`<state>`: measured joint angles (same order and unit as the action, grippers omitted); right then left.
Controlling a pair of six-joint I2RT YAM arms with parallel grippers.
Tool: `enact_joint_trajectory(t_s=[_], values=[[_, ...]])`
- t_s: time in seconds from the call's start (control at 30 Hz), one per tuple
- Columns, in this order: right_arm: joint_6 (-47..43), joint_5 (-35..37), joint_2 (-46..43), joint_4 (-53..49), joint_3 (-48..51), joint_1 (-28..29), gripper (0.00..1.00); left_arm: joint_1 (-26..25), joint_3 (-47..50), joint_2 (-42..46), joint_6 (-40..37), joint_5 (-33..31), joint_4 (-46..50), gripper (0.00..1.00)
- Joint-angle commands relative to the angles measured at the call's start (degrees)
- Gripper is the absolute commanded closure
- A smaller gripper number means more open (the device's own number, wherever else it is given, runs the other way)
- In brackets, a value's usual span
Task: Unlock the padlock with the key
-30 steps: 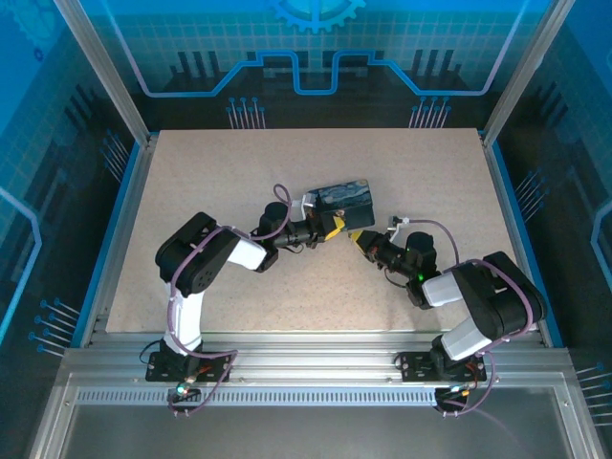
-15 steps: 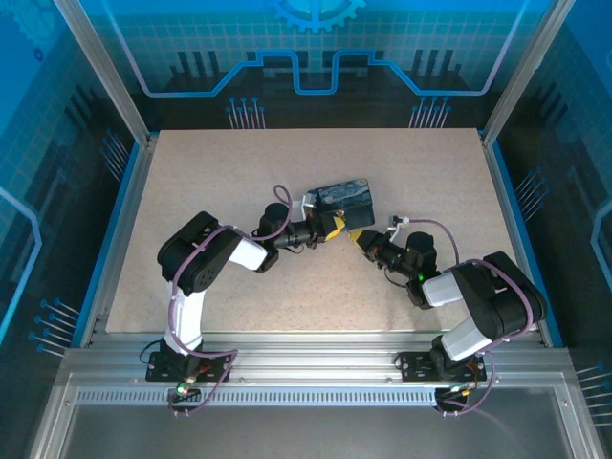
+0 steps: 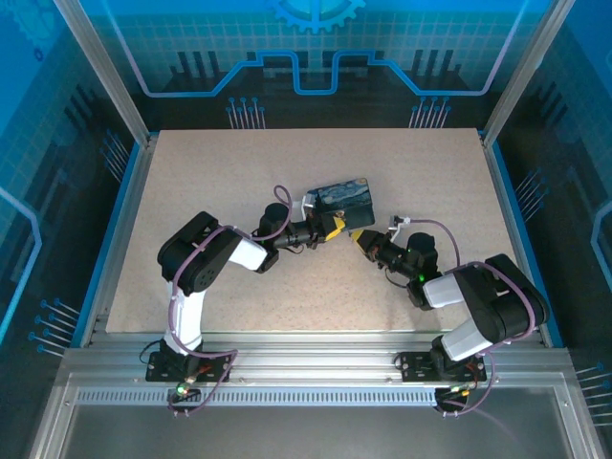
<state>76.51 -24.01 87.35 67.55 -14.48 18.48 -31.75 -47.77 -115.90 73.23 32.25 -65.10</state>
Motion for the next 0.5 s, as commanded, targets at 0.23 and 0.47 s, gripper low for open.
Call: enact_joint_trajectory(t_s=[0.23, 0.47], values=[[-0.3, 0.4, 1.6, 3.2, -0.9, 0.8, 1.0, 0.0, 0.7, -0.4, 0.9, 1.9, -4.5, 1.0], [-0.7, -0.8, 1.6, 3.3, 0.0, 0.8, 1.0, 0.2, 0.4, -0.4, 1.0, 1.9, -4.6, 1.0]])
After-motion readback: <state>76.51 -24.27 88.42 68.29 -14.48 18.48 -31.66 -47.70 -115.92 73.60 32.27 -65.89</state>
